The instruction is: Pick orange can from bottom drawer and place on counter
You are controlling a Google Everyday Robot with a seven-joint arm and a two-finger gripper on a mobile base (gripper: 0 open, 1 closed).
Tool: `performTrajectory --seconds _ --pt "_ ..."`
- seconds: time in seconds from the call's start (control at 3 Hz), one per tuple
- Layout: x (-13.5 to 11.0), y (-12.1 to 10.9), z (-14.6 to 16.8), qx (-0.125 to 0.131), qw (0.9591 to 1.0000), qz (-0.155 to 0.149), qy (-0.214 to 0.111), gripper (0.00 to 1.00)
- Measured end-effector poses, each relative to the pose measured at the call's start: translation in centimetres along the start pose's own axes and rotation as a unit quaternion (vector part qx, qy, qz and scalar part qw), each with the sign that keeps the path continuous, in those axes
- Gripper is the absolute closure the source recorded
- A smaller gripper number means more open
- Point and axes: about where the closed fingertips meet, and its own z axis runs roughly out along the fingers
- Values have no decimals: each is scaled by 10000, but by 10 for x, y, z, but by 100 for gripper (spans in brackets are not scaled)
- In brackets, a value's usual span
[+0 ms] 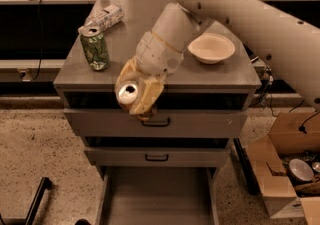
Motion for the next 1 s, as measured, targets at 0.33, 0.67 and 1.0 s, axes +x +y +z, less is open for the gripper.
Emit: performTrajectory --seconds 0.33,0.67,1.0 --pt "3 -35 -42 429 9985 344 -45 100" --pt "19 -59 -85 992 9918 802 -128 100" --pt "37 -72 -108 1510 9803 1206 -416 100"
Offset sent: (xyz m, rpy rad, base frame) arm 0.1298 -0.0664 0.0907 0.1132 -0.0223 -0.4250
